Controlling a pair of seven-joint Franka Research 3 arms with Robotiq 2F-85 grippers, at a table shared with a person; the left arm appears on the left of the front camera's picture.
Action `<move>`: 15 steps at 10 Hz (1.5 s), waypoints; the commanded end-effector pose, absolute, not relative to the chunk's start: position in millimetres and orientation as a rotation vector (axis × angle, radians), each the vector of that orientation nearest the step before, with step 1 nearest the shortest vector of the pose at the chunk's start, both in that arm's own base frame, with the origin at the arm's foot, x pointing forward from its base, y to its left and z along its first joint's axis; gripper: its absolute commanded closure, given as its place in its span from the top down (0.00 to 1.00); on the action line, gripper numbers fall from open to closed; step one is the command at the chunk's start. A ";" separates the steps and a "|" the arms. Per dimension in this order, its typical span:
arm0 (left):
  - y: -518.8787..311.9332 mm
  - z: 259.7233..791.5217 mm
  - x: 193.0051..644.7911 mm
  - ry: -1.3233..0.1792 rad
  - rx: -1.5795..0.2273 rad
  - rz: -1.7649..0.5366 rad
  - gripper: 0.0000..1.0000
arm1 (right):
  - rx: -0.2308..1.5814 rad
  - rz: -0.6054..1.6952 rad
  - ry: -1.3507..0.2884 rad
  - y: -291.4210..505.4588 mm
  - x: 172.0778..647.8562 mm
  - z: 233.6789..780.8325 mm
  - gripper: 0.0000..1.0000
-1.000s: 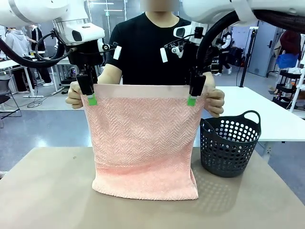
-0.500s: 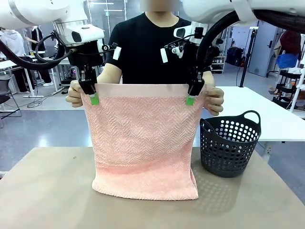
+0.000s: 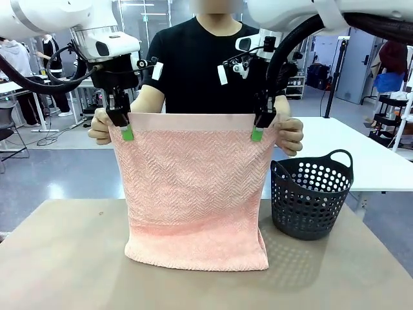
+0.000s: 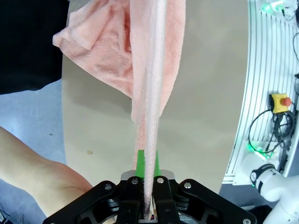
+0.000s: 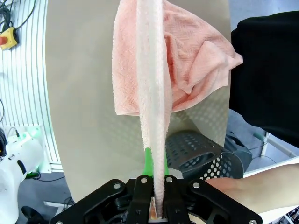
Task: Fold the towel.
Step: Grab the top end of the 100 cm Hotel Towel extended by the human, then release the end of the 100 cm Hotel Towel you were holding and grab the top end of the folded side.
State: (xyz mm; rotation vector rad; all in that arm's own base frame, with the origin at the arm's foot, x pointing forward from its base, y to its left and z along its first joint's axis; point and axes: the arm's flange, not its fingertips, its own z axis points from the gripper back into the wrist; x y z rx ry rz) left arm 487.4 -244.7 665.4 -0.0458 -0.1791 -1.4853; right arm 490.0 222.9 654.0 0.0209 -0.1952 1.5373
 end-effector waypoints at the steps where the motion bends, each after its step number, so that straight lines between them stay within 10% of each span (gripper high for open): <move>1: -246.0 664.7 487.5 -0.176 -0.047 -1.492 0.00 | 0.022 1.538 -0.193 223.4 489.6 653.8 0.00; 15: -246.0 664.7 487.5 -0.176 -0.047 -1.492 0.00 | 0.022 1.538 -0.193 223.4 489.6 653.8 0.00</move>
